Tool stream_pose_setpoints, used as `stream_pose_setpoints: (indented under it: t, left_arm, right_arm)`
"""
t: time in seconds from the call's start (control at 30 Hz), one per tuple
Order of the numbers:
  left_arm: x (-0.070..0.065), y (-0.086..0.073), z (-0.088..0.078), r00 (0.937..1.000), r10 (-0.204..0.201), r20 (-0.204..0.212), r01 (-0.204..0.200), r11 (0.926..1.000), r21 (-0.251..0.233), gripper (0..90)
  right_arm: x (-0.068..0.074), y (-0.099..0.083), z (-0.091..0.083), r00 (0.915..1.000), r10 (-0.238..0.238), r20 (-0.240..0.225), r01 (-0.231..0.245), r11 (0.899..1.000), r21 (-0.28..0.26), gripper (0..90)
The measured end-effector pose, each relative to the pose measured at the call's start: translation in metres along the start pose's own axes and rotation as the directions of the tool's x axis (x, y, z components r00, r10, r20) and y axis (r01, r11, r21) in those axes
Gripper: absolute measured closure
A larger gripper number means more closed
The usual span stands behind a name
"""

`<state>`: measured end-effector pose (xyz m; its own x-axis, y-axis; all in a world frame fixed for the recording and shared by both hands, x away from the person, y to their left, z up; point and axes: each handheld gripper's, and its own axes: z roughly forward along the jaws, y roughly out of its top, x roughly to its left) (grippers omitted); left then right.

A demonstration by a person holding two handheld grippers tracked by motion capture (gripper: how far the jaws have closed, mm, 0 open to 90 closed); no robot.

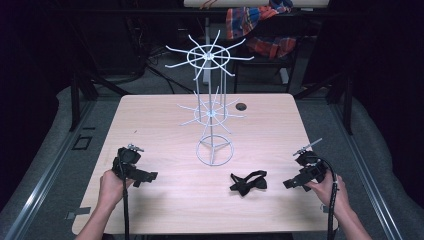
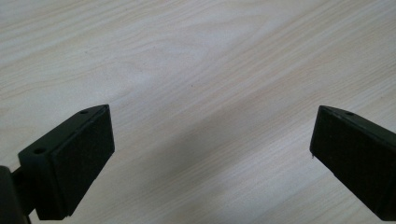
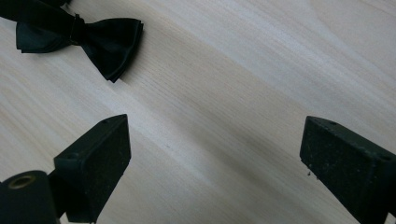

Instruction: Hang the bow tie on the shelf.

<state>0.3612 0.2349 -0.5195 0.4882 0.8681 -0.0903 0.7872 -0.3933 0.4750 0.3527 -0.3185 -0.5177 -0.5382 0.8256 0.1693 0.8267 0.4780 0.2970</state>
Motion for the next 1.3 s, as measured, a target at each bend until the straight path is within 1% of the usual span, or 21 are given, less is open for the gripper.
stream_pose_setpoints:
  t: [0.03, 0.07, 0.13, 0.2, 0.23, 0.27, 0.33, 0.37, 0.43, 0.47, 0.53, 0.63, 0.73, 0.8, 0.83, 0.93, 0.97, 1.1, 1.13, 1.2, 1.3]
  left_arm:
    - [0.000, 0.000, 0.000, 1.0000, 0.002, 0.000, -0.002, 1.0000, 0.001, 0.1]
    - [0.000, 0.000, 0.000, 1.0000, 0.002, -0.001, -0.002, 1.0000, 0.002, 0.1]
    - [0.000, 0.001, 0.000, 1.0000, 0.002, 0.000, -0.002, 1.0000, 0.002, 0.1]
    - [0.000, 0.001, 0.000, 1.0000, 0.003, 0.000, -0.003, 1.0000, 0.002, 0.1]
    - [0.000, 0.000, 0.000, 1.0000, 0.003, 0.002, -0.003, 1.0000, 0.009, 0.1]
    - [0.000, 0.000, 0.001, 1.0000, 0.000, 0.001, 0.000, 1.0000, 0.002, 0.1]
    - [0.000, 0.000, 0.000, 1.0000, -0.001, 0.002, 0.001, 1.0000, 0.001, 0.0]
    - [0.001, -0.001, 0.000, 1.0000, -0.003, 0.003, 0.003, 1.0000, 0.003, 0.1]
    - [0.002, -0.001, 0.000, 1.0000, -0.005, 0.005, 0.005, 1.0000, 0.005, 0.0]
    - [0.002, -0.001, 0.000, 1.0000, -0.008, 0.005, 0.007, 0.9999, 0.007, 0.0]
    - [0.002, -0.001, 0.000, 1.0000, -0.003, 0.003, 0.003, 1.0000, 0.004, 0.1]
    - [0.001, 0.000, 0.001, 1.0000, 0.001, 0.005, -0.001, 0.9999, 0.011, 0.1]
    - [0.001, 0.000, 0.001, 1.0000, 0.002, 0.005, -0.002, 0.9999, 0.013, 0.1]
    - [0.002, 0.000, 0.001, 1.0000, 0.000, 0.007, 0.000, 1.0000, 0.009, 0.1]
    - [0.002, 0.000, 0.001, 1.0000, 0.000, 0.006, 0.000, 1.0000, 0.009, 0.0]
    - [0.001, 0.000, 0.001, 1.0000, 0.003, 0.007, -0.003, 0.9999, 0.013, 0.1]
    - [0.001, 0.000, 0.002, 0.9999, 0.003, 0.011, -0.003, 0.9999, 0.014, 0.1]
    - [0.001, 0.000, 0.002, 0.9999, 0.002, 0.011, -0.002, 0.9999, 0.015, 0.1]
    - [0.001, 0.000, 0.002, 0.9999, 0.003, 0.011, -0.003, 0.9999, 0.016, 0.1]
    - [0.002, 0.000, 0.002, 0.9999, 0.003, 0.010, -0.003, 0.9999, 0.016, 0.1]
    - [0.001, 0.000, 0.003, 0.9999, -0.001, 0.010, 0.001, 0.9999, 0.015, 0.0]
  right_arm:
    - [0.000, 0.000, 0.000, 1.0000, -0.004, 0.006, 0.004, 1.000, 0.003, 8.4]
    - [0.001, 0.000, 0.000, 1.0000, 0.002, -0.006, -0.002, 1.000, -0.007, 8.4]
    - [0.001, 0.000, -0.001, 1.0000, -0.008, 0.006, 0.008, 1.000, -0.003, 8.4]
    - [0.002, -0.001, -0.001, 1.0000, 0.000, -0.007, 0.000, 1.000, -0.015, 8.4]
    - [0.002, 0.000, -0.002, 0.9999, -0.013, 0.010, 0.013, 1.000, -0.003, 8.4]
    - [0.002, 0.000, -0.002, 0.9999, -0.011, 0.008, 0.011, 1.000, -0.003, 8.4]
    - [0.005, 0.000, 0.000, 0.9999, 0.011, -0.002, -0.011, 0.999, -0.037, 8.4]
    - [0.004, 0.002, -0.002, 1.0000, -0.009, -0.002, 0.009, 1.000, -0.012, 8.4]
    - [0.004, 0.002, -0.001, 0.9999, -0.010, 0.003, 0.010, 1.000, -0.007, 8.4]
    - [0.006, 0.003, -0.001, 0.9999, 0.002, -0.012, -0.002, 1.000, -0.018, 8.3]
    - [0.007, 0.003, -0.002, 0.9995, -0.029, -0.014, 0.029, 1.000, -0.002, 8.3]
    - [0.010, 0.003, -0.003, 0.9998, -0.018, -0.008, 0.018, 1.000, -0.023, 7.9]
    - [0.012, 0.005, -0.003, 0.9996, -0.015, -0.023, 0.014, 0.999, -0.032, 7.3]
    - [0.015, 0.006, -0.005, 0.9992, -0.033, -0.021, 0.032, 0.999, -0.029, 7.1]
    - [0.018, 0.007, -0.004, 0.9993, -0.026, -0.027, 0.024, 0.998, -0.050, 6.9]
    - [0.020, 0.008, -0.006, 0.9986, -0.048, -0.022, 0.047, 0.998, -0.047, 5.8]
    - [0.022, 0.008, -0.006, 0.9989, -0.039, -0.027, 0.037, 0.997, -0.061, 5.0]
    - [0.023, 0.009, -0.007, 0.9980, -0.056, -0.030, 0.054, 0.997, -0.052, 3.7]
    - [0.025, 0.009, -0.006, 0.9985, -0.044, -0.032, 0.041, 0.996, -0.081, 3.0]
    - [0.024, 0.010, -0.009, 0.9968, -0.072, -0.035, 0.070, 0.996, -0.050, 2.1]
    - [0.029, 0.011, -0.009, 0.9964, -0.063, -0.056, 0.058, 0.994, -0.092, 0.6]
